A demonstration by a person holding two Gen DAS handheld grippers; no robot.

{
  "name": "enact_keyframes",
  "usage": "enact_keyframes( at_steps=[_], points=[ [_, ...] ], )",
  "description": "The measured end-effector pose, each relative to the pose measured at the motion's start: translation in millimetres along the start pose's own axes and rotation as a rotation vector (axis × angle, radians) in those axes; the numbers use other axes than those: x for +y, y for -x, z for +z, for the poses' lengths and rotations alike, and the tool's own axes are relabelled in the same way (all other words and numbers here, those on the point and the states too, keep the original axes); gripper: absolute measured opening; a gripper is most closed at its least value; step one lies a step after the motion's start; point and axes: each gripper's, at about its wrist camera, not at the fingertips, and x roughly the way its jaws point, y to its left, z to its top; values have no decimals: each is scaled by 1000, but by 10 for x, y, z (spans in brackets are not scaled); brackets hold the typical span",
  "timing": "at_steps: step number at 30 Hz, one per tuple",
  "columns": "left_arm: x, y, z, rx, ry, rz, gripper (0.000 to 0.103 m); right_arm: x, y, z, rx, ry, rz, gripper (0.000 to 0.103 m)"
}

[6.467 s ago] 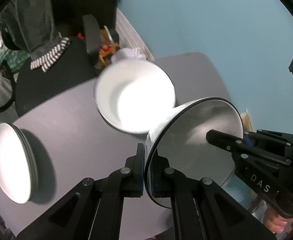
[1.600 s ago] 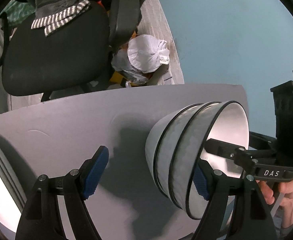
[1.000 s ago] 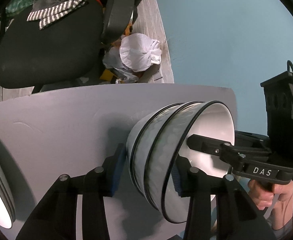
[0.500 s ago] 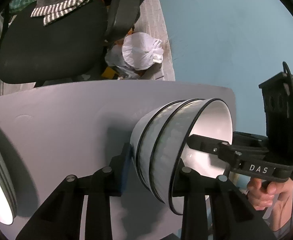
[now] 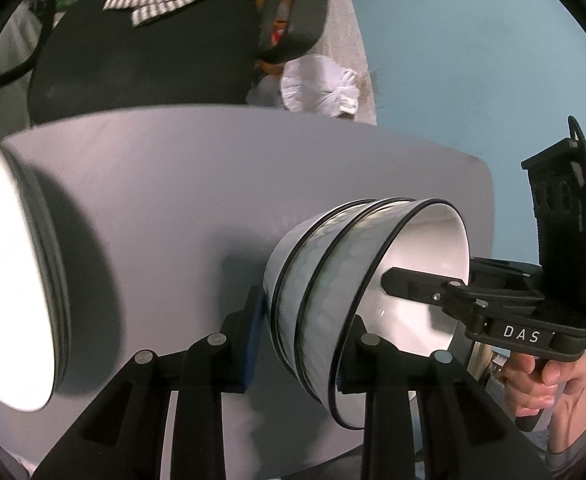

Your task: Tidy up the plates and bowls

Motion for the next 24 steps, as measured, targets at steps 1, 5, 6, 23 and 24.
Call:
enact_keyframes(
  at_steps=[1,5,6,23,24],
  points=[
    [29,12,-33,2,7,0,27,32,-21,-6,4,7,-1,28],
    [126,43,-144,-1,27,0,27,167,-116,-46,20,34,-5,27],
    [143,47,-153,-5,31,-3,27,186,-131,-56,20,38,-6,28],
    [144,31,-307,-42,23,-32,30,206,-131,-132,-8,18,-23,26],
    [165,40,-316,-40,30,-32,29,198,-127,-134,-10,15,-17,26]
  ],
)
